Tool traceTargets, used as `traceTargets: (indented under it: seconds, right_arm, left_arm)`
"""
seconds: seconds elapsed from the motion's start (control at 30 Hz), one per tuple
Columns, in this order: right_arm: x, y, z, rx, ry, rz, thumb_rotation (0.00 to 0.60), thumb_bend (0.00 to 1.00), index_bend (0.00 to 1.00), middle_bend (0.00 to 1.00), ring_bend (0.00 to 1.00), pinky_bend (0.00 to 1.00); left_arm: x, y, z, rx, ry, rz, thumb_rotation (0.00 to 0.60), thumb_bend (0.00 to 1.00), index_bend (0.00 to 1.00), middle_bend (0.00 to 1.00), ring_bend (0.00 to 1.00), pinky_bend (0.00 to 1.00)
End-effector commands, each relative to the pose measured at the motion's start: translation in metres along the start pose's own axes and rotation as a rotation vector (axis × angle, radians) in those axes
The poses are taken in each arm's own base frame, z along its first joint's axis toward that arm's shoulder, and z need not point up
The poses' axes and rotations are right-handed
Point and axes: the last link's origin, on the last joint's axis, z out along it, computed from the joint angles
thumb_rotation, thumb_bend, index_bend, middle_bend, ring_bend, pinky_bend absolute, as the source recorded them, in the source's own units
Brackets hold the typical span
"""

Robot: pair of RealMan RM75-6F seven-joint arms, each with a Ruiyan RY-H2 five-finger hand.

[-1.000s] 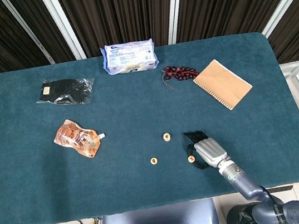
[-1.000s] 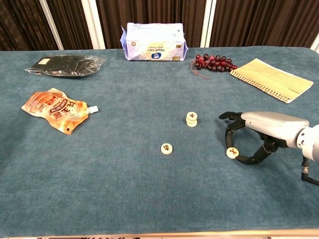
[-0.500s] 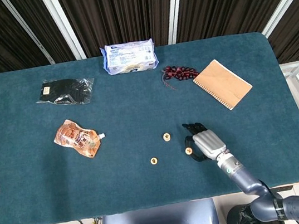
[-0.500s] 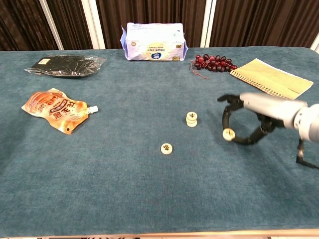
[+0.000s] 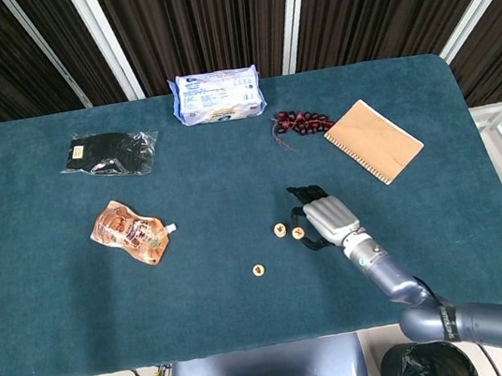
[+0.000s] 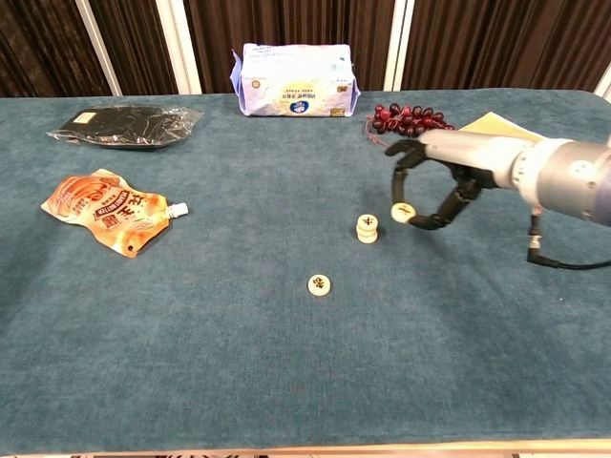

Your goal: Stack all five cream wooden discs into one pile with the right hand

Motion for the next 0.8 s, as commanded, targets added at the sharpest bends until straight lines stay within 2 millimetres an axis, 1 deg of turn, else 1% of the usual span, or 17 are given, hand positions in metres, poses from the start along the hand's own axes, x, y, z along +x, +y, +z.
traceTargets:
  seconds: [0.03, 0.2, 0.4, 0.8]
  right_arm:
    - [0.0, -0.008, 0.012, 0.003, -0.01, -0.01, 0.6, 0.43, 0.52, 0.0, 0.0, 0.0]
    - [0.001, -0.012, 0.023, -0.004, -0.018, -0.018, 0.6, 0.43, 0.52, 0.0, 0.0, 0.0]
    - [-0.002, -0.019, 0.034, -0.01, -0.039, -0.008, 0.6, 0.43, 0.52, 0.0, 0.0, 0.0]
    - [-0.007, -0.022, 0.044, -0.032, -0.055, -0.014, 0.6, 0.43, 0.52, 0.0, 0.0, 0.0]
  left_arm:
    - [0.0, 0.0, 0.0, 0.002, 0.0, -0.002, 0.6, 0.62, 0.14, 0.0, 0.0, 0.0]
    - [0.0, 0.0, 0.001, 0.001, 0.001, -0.004, 0.6, 0.62, 0.14, 0.0, 0.0, 0.0]
    - [-0.002, 0.002, 0.0, 0.009, 0.007, -0.004, 0.6, 0.62, 0.14, 0.0, 0.0, 0.0]
    - [-0.001, 0.002, 0.001, 0.012, 0.009, -0.011, 0.6, 0.62, 0.14, 0.0, 0.0, 0.0]
